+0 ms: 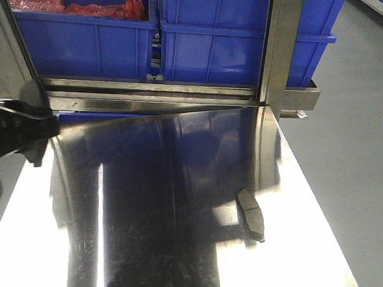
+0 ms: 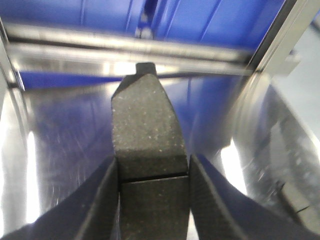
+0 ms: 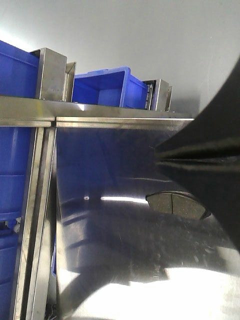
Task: Move and align brake pads A on conveyor
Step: 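Lift the held pad with the left gripper off the table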
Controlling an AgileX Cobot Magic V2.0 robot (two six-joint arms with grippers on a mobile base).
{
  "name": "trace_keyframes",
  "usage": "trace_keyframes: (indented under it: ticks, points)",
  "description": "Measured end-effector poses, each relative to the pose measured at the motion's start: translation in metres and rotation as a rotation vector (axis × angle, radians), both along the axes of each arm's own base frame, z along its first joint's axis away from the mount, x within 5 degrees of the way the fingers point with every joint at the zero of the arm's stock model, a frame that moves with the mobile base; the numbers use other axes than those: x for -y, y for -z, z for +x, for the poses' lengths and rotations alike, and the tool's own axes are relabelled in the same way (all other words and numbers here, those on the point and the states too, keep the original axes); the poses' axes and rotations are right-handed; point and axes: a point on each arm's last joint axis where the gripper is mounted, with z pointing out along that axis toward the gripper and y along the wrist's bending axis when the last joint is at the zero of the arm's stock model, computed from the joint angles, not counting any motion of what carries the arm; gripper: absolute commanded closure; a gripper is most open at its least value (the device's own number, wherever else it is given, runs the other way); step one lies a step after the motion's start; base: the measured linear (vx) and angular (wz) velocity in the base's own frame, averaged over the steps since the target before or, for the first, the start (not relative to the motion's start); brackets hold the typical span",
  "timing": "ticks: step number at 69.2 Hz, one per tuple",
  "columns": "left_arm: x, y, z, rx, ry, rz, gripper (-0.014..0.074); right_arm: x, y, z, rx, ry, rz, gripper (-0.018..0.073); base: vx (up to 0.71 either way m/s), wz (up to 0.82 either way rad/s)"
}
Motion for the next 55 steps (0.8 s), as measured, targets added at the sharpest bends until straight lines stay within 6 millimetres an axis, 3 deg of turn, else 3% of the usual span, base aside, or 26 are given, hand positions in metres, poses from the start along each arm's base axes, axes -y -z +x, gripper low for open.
trace_keyframes:
  ticks: [22, 55]
  points:
    - [-0.015, -0.020, -0.030, 0.073, -0.004, -0.006, 0.0398, 0.000, 0.000, 0.000, 0.000, 0.000, 0.000, 0.0569, 0.00, 0.00]
    - [-0.016, -0.022, -0.033, 0.084, 0.004, 0.005, 0.0398, 0.000, 0.000, 0.000, 0.000, 0.000, 0.000, 0.0569, 0.00, 0.00]
